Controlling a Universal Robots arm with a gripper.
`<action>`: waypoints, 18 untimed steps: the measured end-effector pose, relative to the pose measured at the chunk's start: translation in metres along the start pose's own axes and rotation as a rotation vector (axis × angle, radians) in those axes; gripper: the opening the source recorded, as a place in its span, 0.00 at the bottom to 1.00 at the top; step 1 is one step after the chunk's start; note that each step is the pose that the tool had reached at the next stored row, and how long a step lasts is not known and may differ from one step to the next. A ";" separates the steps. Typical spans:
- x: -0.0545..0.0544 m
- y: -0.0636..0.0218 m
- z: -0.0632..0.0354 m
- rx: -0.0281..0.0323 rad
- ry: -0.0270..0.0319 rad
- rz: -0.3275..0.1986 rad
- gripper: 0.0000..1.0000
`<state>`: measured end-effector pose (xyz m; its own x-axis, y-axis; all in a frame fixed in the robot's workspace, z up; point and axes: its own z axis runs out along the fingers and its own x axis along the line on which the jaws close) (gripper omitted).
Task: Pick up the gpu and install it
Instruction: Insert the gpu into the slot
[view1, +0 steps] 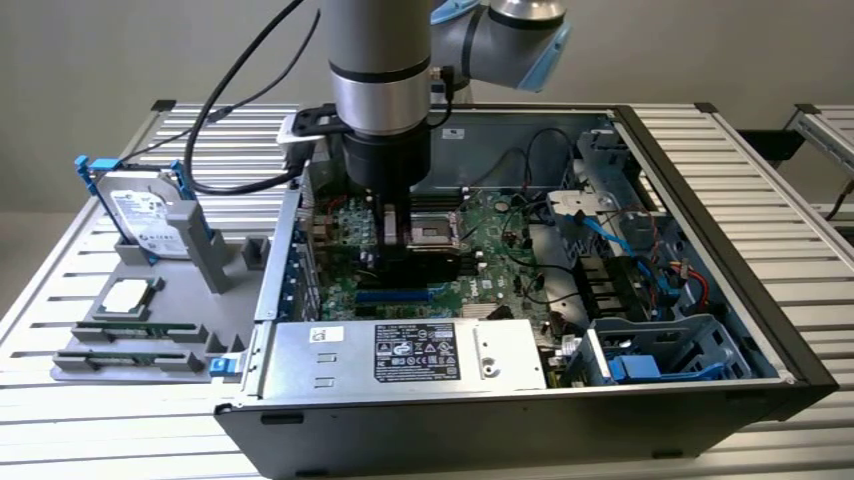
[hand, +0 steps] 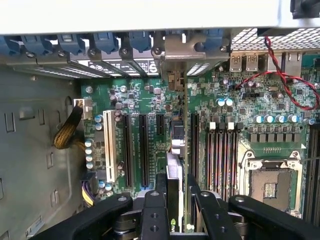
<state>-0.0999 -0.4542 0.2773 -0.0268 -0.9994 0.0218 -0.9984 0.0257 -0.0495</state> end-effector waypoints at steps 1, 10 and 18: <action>0.000 0.0001 0.0001 0.0000 -0.0017 0.000 0.27; 0.003 0.0016 0.0046 -0.0003 -0.0118 0.001 0.27; 0.004 0.0022 0.0122 -0.0006 -0.0223 0.000 0.27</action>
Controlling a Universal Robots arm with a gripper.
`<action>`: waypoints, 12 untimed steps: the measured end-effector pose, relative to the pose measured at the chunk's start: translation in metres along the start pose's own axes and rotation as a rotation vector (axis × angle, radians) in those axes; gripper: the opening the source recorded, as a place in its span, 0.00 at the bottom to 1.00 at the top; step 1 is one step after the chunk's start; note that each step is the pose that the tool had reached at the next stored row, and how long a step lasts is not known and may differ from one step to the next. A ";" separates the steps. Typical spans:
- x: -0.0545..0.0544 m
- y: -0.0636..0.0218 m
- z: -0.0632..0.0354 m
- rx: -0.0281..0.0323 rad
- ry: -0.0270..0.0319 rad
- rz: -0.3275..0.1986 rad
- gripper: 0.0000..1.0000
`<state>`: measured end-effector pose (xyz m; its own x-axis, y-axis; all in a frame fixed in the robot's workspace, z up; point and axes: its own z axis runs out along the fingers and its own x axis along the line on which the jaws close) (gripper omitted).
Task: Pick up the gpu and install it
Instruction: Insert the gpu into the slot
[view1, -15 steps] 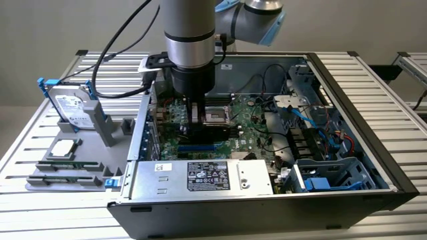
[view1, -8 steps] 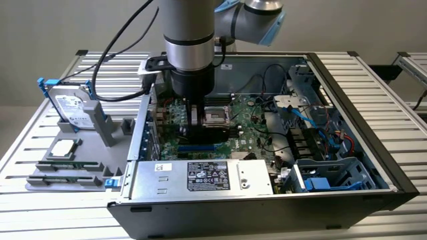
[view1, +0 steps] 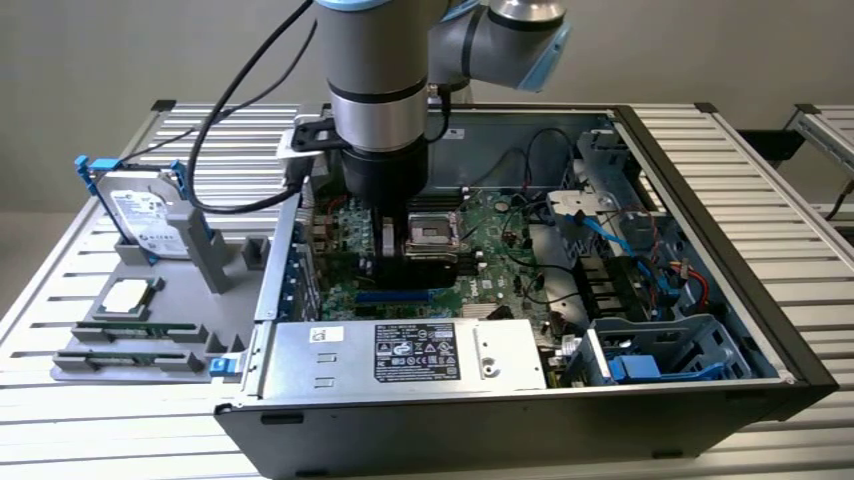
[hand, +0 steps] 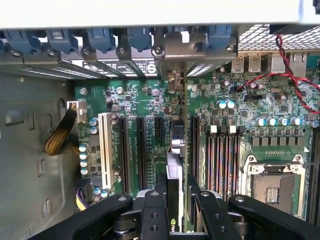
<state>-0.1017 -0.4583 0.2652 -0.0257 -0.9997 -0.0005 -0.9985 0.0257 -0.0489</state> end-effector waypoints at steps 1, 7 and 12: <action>0.000 0.0000 0.0007 -0.0002 -0.0020 -0.001 0.27; 0.002 0.0000 0.0024 -0.0075 -0.0149 -0.002 0.27; 0.003 0.0001 0.0030 -0.0152 -0.0182 -0.003 0.27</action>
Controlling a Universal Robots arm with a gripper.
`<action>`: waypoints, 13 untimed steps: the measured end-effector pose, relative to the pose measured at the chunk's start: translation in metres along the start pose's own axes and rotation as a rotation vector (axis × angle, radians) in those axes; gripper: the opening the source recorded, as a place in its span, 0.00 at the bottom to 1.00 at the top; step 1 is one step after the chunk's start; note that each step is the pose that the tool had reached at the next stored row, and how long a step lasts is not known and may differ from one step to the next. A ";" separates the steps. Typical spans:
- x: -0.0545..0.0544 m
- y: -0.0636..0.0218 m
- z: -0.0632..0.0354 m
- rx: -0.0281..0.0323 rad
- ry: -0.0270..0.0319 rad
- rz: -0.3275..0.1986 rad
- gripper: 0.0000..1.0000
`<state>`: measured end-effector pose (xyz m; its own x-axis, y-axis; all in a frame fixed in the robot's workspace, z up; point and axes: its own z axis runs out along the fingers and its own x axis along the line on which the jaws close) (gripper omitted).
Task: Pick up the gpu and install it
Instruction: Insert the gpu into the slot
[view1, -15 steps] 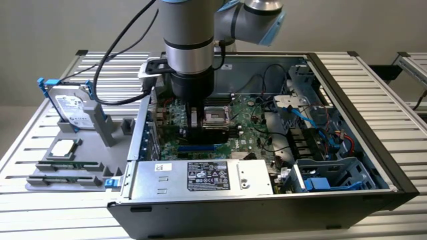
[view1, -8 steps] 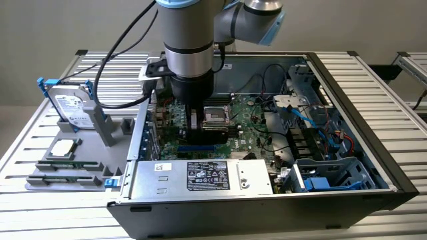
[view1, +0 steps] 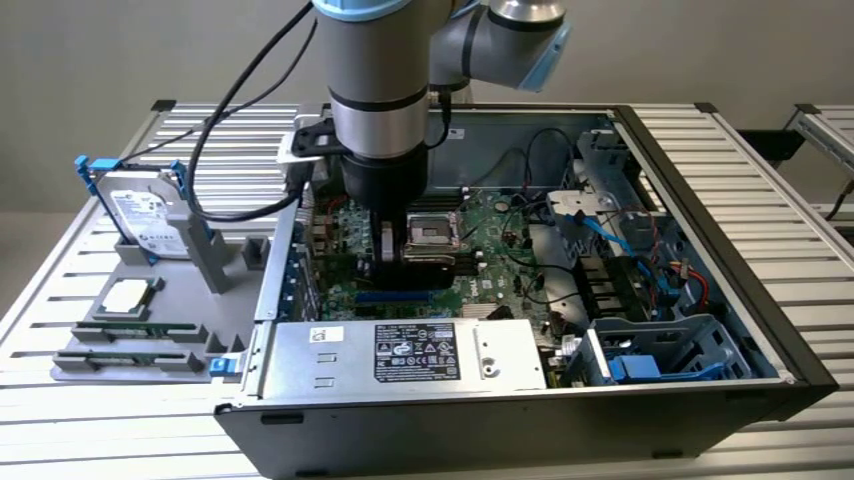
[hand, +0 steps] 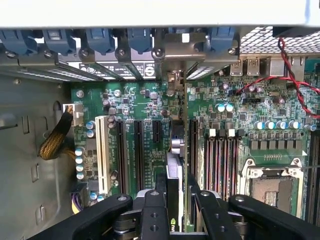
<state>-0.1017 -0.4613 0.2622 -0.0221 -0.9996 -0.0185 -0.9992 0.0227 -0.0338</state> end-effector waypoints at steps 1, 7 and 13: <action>0.000 0.0000 0.0003 -0.0001 -0.0002 0.000 0.27; 0.000 0.0001 0.0029 -0.0005 -0.0004 -0.010 0.27; 0.000 0.0001 0.0047 -0.0040 -0.0008 -0.021 0.27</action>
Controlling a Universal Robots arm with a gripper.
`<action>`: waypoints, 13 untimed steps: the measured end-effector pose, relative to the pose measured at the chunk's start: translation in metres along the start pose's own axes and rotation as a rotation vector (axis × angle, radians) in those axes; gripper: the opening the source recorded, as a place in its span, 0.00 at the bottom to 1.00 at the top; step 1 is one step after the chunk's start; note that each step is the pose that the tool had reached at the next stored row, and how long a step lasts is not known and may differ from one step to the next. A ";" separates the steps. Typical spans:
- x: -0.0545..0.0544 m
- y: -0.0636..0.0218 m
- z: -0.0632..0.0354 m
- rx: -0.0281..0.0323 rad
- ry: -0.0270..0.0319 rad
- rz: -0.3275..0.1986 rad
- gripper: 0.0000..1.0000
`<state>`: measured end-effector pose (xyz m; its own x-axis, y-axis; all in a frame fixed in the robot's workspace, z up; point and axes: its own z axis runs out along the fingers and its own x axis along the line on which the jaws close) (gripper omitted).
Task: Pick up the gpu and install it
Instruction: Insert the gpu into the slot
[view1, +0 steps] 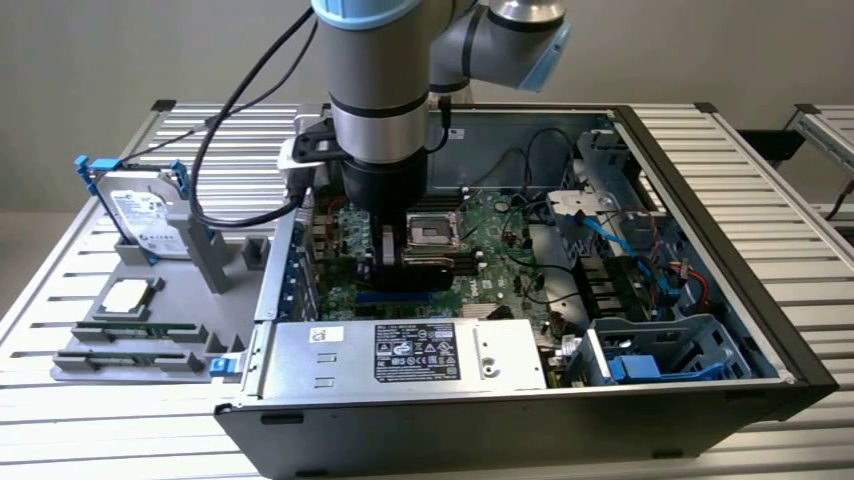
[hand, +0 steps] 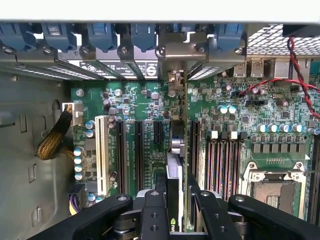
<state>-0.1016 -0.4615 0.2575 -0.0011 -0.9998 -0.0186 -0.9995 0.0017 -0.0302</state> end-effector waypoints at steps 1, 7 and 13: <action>0.000 0.0000 0.0003 -0.0010 -0.0001 -0.002 0.27; 0.000 0.0000 0.0015 -0.0074 -0.0002 -0.011 0.27; 0.000 0.0001 0.0018 -0.0149 -0.0005 -0.020 0.27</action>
<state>-0.1017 -0.4615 0.2556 0.0187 -0.9997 -0.0187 -0.9997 -0.0184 -0.0157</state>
